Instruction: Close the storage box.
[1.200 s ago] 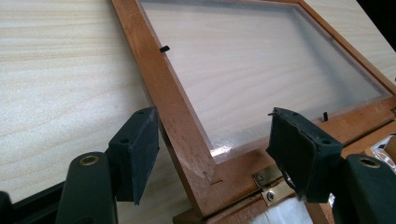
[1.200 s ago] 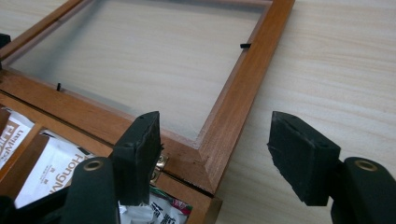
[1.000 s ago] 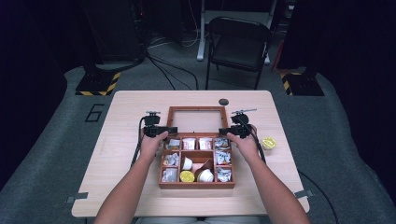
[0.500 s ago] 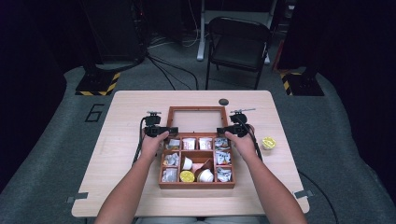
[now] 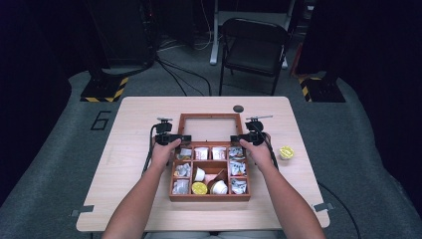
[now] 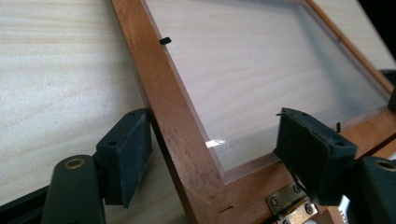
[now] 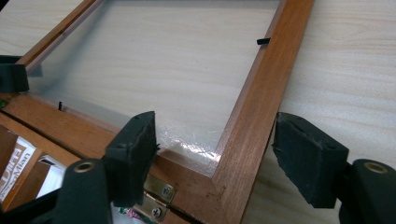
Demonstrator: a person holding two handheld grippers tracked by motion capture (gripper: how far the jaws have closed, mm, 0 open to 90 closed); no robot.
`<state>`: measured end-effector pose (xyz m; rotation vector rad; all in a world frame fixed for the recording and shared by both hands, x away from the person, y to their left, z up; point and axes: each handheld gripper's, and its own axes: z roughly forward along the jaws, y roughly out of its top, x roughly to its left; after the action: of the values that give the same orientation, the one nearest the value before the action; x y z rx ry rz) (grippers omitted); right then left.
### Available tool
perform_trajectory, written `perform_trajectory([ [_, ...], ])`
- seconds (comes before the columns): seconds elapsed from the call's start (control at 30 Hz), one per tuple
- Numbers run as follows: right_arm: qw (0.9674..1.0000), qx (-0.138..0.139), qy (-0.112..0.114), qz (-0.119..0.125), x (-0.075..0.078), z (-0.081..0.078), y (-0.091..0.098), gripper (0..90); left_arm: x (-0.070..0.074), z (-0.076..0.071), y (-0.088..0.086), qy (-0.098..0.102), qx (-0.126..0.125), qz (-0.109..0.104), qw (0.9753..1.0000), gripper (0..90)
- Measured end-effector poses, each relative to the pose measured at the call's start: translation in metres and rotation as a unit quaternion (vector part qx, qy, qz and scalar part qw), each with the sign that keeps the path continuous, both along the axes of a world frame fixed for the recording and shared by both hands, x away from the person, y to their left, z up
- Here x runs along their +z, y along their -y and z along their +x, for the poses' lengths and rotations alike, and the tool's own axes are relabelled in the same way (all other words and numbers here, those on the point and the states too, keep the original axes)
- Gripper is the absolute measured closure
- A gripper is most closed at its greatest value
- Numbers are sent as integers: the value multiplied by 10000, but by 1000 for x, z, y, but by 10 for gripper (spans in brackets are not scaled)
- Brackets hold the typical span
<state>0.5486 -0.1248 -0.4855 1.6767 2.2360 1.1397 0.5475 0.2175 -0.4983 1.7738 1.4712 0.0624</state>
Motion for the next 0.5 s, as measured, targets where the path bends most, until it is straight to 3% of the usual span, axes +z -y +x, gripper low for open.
perform_trajectory([
  [0.07, 10000, -2, 18, -11, -1, 1, 0, 303, 1, 1, 0, -23, -69, 73, 9999, 244],
  [0.1, 10000, -21, -54, 23, -1, 1, 0, 302, 1, 2, 1, -51, -52, 59, 10000, 243],
  [0.27, 9999, 48, 14, 87, -4, 5, 2, 294, -1, 4, 0, -34, -79, -30, 10000, 243],
  [0.5, 9995, -66, -161, 246, -7, 8, 3, 278, -3, 5, 0, -13, -30, -83, 10000, 235],
])
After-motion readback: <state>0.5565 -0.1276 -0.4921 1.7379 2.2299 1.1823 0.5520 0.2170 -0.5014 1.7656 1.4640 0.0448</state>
